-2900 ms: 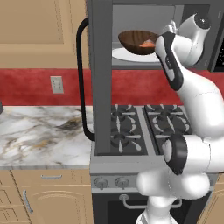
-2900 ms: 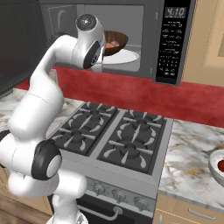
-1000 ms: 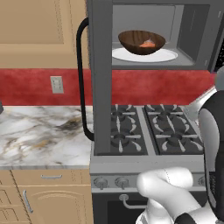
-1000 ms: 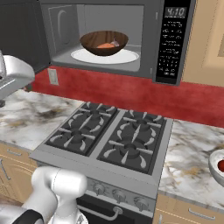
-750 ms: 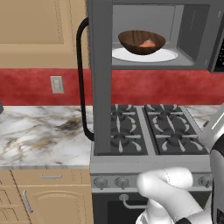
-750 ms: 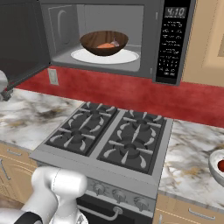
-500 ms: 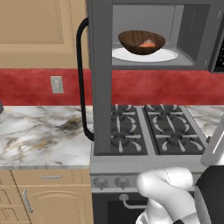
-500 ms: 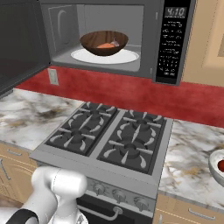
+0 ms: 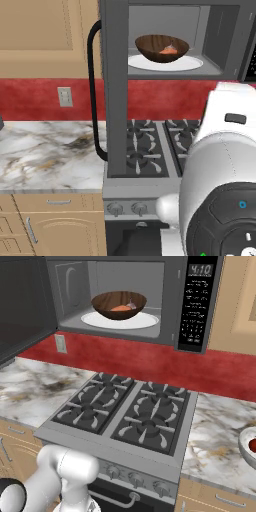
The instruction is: Place the bowl containing the sweet potato and garlic in the microwave. Close the microwave door and press the start button to microwave the meal.
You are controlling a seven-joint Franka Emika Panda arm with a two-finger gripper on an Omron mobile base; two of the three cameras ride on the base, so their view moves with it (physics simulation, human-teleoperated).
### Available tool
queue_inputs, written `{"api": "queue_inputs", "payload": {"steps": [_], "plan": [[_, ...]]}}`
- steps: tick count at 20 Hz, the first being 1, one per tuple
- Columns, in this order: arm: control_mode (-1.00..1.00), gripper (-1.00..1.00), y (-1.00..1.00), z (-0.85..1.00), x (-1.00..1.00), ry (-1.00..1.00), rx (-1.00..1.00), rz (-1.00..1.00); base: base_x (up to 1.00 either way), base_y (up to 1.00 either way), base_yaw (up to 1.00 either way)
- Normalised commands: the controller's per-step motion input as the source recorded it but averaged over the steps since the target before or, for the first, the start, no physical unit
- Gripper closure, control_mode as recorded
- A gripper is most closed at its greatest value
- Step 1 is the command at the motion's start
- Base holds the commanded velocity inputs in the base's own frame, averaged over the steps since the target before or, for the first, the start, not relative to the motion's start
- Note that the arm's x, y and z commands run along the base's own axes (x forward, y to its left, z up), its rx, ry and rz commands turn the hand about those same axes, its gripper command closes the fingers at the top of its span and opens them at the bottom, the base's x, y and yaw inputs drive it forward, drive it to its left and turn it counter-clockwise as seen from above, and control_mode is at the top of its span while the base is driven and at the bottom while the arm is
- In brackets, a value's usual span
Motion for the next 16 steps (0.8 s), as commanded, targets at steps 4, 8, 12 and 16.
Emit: {"api": "queue_inputs", "payload": {"steps": [4,8,12,16], "plan": [[-1.0,-1.0,0.68,0.02,-0.05,-0.09,-0.26,0.0,0.0,0.0,0.0],[-1.0,-1.0,0.65,0.0,-0.01,-0.16,-0.19,0.0,0.0,0.0,0.0],[-1.0,-1.0,0.71,0.0,0.0,-0.17,-0.17,0.0,0.0,0.0,0.0],[-1.0,-1.0,0.66,0.0,0.0,-0.11,-0.15,-0.02,0.0,0.0,0.0]]}}
